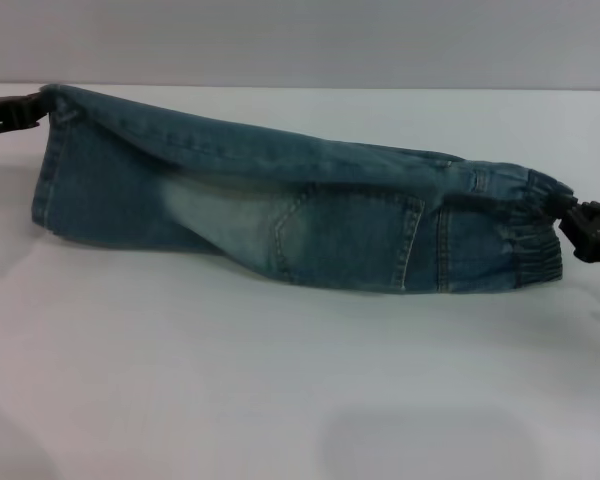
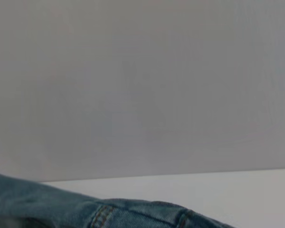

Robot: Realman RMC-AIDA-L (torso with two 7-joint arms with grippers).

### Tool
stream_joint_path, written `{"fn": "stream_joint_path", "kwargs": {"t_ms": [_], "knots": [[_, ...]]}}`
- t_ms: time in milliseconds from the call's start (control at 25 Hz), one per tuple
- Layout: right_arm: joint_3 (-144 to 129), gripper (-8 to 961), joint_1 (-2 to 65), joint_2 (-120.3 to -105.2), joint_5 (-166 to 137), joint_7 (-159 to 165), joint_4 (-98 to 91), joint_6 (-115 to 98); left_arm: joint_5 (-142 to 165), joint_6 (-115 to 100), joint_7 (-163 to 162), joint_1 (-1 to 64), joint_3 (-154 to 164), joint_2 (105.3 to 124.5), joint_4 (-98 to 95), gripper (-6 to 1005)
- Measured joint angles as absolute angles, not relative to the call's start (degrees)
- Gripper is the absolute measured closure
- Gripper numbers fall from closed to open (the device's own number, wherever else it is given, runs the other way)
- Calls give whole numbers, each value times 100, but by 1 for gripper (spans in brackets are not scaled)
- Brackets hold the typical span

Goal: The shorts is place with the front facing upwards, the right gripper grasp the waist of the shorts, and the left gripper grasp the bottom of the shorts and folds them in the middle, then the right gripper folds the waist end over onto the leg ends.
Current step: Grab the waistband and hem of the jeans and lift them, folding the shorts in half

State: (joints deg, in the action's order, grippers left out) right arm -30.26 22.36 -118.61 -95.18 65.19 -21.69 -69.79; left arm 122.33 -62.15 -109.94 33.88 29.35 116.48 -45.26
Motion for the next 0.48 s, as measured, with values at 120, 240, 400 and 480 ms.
{"fn": "stream_joint_path", "kwargs": {"t_ms": [120, 240, 400, 480], "knots": [[-2975, 954, 2275, -11854, -9471, 6518, -2201, -6989, 12233, -6148, -10935, 3438, 2997, 11676, -4529, 965], [-2964, 953, 2328, -11845, -9378, 6516, -2219, -7010, 12233, -6087, -10900, 3486, 3055, 11693, -4549, 964], [-2945, 953, 2361, -11845, -9231, 6513, -2259, -6972, 12233, -6037, -10869, 3535, 3071, 11707, -4592, 963], [-2908, 953, 2365, -11847, -9177, 6495, -2262, -6935, 12233, -5928, -10864, 3571, 3139, 11713, -4615, 963]]}}
